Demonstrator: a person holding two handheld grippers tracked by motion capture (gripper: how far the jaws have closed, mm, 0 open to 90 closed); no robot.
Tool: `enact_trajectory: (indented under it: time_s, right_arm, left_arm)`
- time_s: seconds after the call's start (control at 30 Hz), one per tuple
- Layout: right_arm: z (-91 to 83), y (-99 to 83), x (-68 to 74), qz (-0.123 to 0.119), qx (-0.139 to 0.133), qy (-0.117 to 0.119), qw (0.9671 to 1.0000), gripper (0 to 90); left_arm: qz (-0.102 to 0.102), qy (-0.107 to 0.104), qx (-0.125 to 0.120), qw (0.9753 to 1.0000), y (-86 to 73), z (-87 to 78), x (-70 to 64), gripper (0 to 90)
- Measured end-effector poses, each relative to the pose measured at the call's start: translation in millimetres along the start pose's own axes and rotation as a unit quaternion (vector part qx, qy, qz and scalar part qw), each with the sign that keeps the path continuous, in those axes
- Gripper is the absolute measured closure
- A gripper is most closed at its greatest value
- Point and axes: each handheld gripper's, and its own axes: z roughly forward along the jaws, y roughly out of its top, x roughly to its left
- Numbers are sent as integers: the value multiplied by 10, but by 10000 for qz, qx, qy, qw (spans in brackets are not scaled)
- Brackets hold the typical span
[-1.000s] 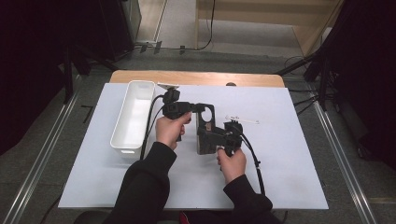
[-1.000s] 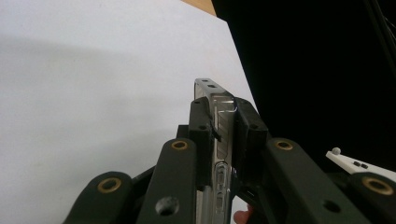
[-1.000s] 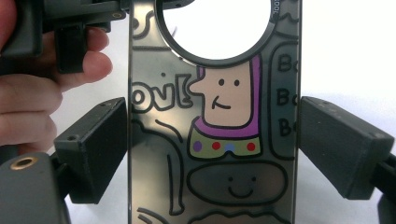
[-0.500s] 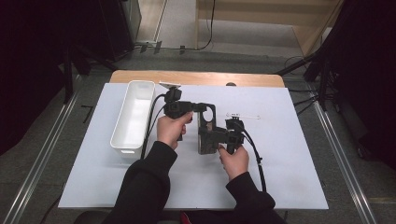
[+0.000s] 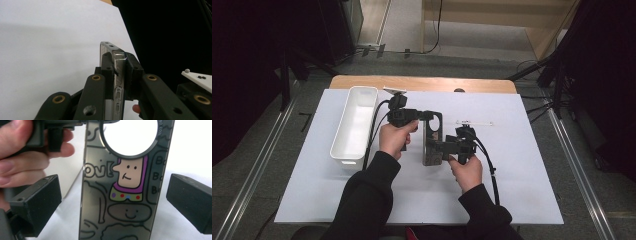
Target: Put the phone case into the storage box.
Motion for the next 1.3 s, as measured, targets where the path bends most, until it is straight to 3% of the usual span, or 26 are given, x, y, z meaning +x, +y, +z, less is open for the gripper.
enact_trajectory:
  time_s: [0.33,0.63,0.93,1.3]
  right_arm:
    - [-155,41,-57,-274,160,-173,9993,0]
    - [-318,92,-206,-312,221,-80,9992,0]
    - [-432,94,-303,-420,220,-102,9988,0]
    - [-493,78,-325,-510,151,-35,9986,0]
  left_arm:
    - [211,-33,77,9997,26,-84,-17,796]
    - [393,-126,199,9989,34,-135,-63,797]
    - [778,-219,288,9963,-1,-185,-129,796]
    - [1075,-413,429,9924,-72,-201,-172,796]
